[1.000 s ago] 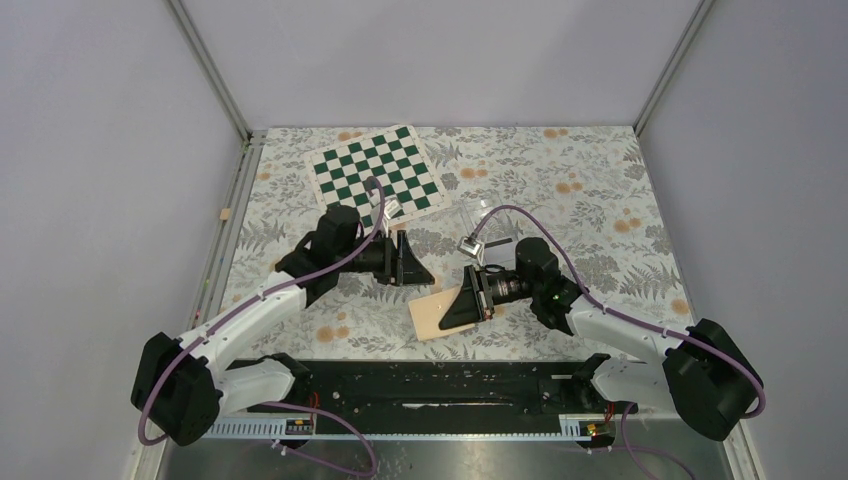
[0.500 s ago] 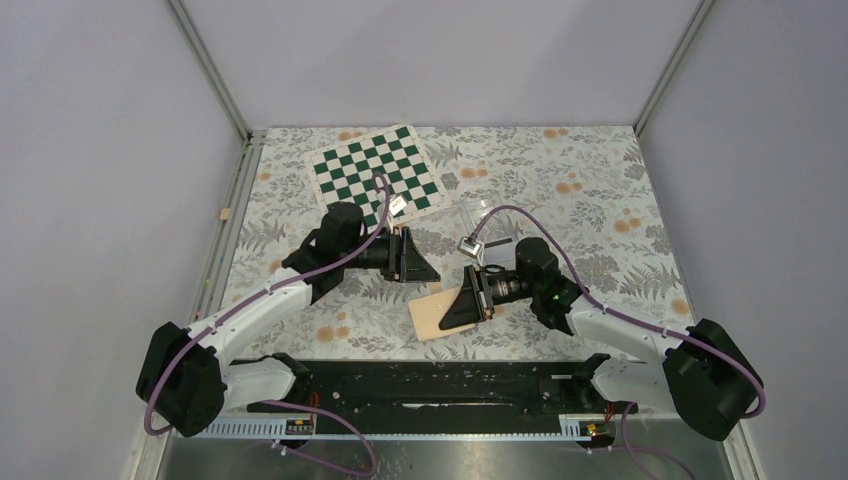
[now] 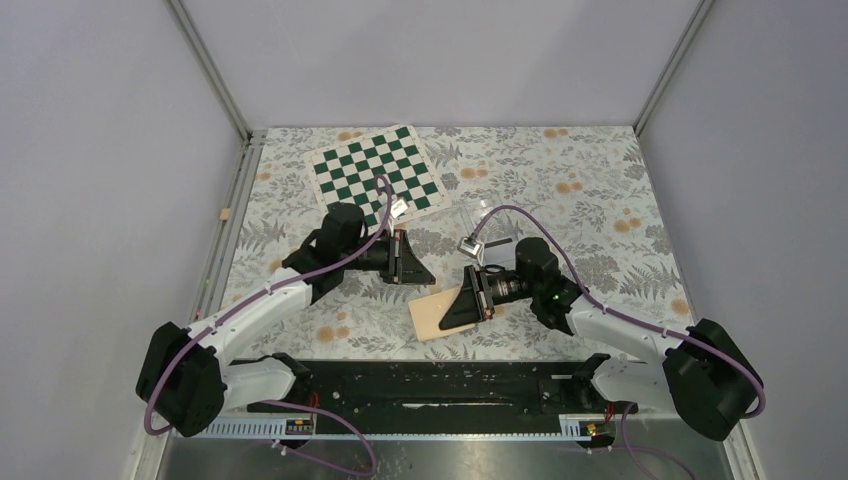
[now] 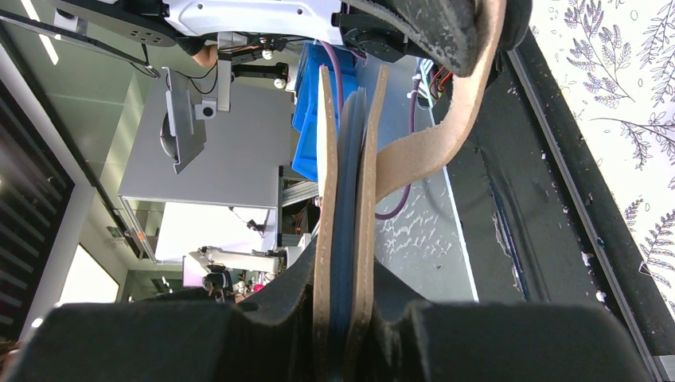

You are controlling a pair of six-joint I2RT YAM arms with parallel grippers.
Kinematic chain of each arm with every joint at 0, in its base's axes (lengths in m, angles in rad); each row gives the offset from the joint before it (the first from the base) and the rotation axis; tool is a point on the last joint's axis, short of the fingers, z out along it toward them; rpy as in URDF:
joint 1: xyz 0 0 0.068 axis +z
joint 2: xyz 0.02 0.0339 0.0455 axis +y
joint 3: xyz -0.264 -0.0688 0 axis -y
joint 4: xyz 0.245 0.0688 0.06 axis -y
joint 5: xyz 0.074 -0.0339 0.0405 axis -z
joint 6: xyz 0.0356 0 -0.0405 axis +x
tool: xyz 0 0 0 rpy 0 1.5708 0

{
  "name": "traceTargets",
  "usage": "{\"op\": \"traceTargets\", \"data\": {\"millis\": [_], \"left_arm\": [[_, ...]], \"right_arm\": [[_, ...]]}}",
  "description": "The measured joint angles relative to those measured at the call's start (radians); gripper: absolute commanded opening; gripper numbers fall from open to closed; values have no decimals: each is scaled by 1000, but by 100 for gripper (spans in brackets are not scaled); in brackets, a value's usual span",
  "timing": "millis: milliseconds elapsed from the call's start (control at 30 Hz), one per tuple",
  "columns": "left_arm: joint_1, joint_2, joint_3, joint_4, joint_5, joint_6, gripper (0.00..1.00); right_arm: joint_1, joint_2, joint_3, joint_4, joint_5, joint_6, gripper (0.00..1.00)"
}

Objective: Put the credit cards into the card holder
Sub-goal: Open the card holder at the center of the board.

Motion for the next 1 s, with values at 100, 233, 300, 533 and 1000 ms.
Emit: {"op": "traceTargets", "data": {"millis": [100,233,300,533,1000], "left_arm": [[0,-2,0,-2,-1,-1,0],[2,-13,0,-7,-13,-11,0],[5,-24,0,-18,-24,-14,0],[44,-83,51,-205,-177,11,0],[61,-169,241,-454,-282,108,0]], "right_arm": [[0,0,0,-2,0,-1,15],[0,-1,0,-42,4,-26,36],[0,-1,7,-87,8,-53,54],[1,-40,106,-334,108,-216,99],[2,-175,202,-743,438,-469,99]]}}
